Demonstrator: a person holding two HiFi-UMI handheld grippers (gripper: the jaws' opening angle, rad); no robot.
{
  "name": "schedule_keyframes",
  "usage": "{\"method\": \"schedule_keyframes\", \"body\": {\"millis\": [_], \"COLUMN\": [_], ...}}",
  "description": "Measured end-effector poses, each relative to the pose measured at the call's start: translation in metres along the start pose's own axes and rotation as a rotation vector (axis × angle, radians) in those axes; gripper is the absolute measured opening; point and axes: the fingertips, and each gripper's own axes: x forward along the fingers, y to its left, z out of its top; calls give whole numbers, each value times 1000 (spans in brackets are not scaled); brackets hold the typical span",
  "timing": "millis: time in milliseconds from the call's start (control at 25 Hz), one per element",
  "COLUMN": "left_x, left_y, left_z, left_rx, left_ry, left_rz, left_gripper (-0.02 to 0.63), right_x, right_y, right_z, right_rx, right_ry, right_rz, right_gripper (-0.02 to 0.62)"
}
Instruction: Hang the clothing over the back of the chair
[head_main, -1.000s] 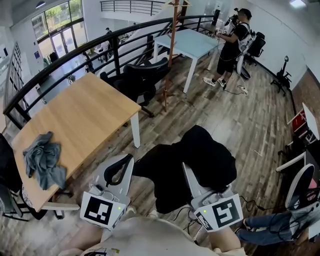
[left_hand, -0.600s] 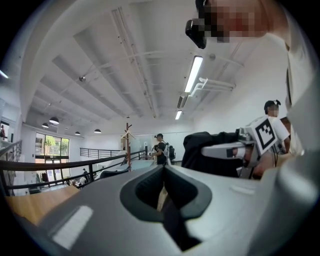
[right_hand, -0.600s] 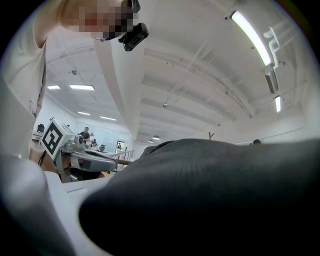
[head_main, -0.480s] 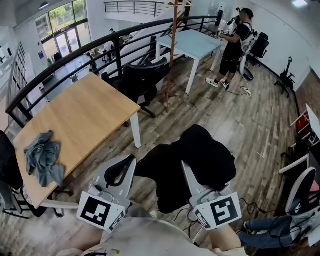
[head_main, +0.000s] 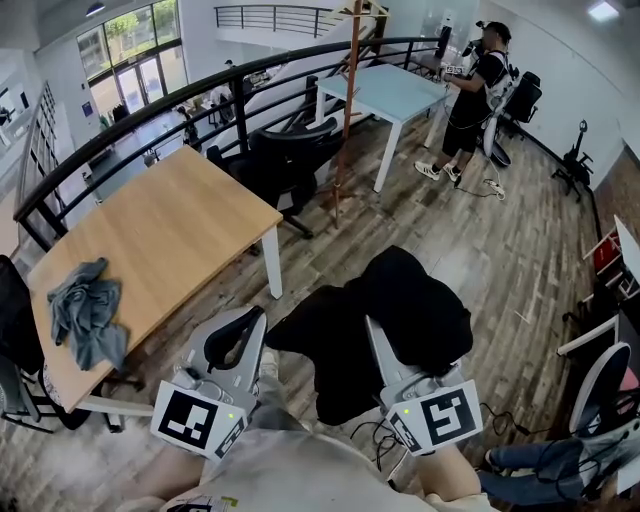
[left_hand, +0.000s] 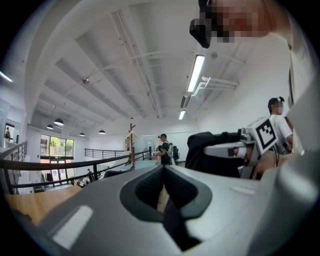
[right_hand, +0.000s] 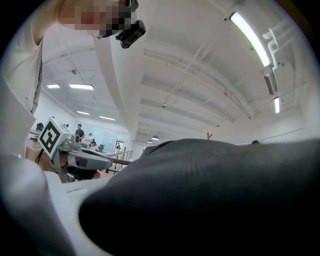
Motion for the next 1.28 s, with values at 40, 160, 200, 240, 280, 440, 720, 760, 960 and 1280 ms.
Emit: {"method": "schedule_keyframes", "body": {"millis": [40, 160, 200, 240, 280, 440, 720, 760, 960, 1280], "left_x": [0, 1, 1, 2, 3, 10, 20, 23, 42, 94], "left_y": [1, 4, 5, 7, 8, 14, 42, 46, 64, 108], "left_z": [-1, -5, -6, -6, -7, -8, -15, -18, -27, -33], "left_rx": [0, -1, -3, -5, -7, 4, -22, -22, -35, -25], "left_ry": [-1, -6, -7, -8, -10, -21, -32, -28, -16, -9], "left_rz": [3, 9, 12, 15, 17, 15, 26, 27, 20, 6], "left_gripper": [2, 2, 2, 2, 2, 2, 2, 2, 2, 2], "right_x": [1, 4, 6, 7, 9, 18, 46, 50, 74, 129], "right_y": [0, -2, -3, -4, -5, -8, -9, -9, -13, -30], "right_z": [-1, -2, -2, -2, -2, -4, -13, -14, -18, -26], "right_rx": [-1, 0, 0, 0, -2, -6, 11, 13, 27, 18], "right_ry": [-2, -3, -3, -4, -5, -9, -3, -2, 7, 32], "right_rz": [1, 4, 5, 6, 8, 14, 16, 17, 23, 12], "right_gripper": [86, 87, 87, 87, 87, 87, 87, 87, 87, 87]}}
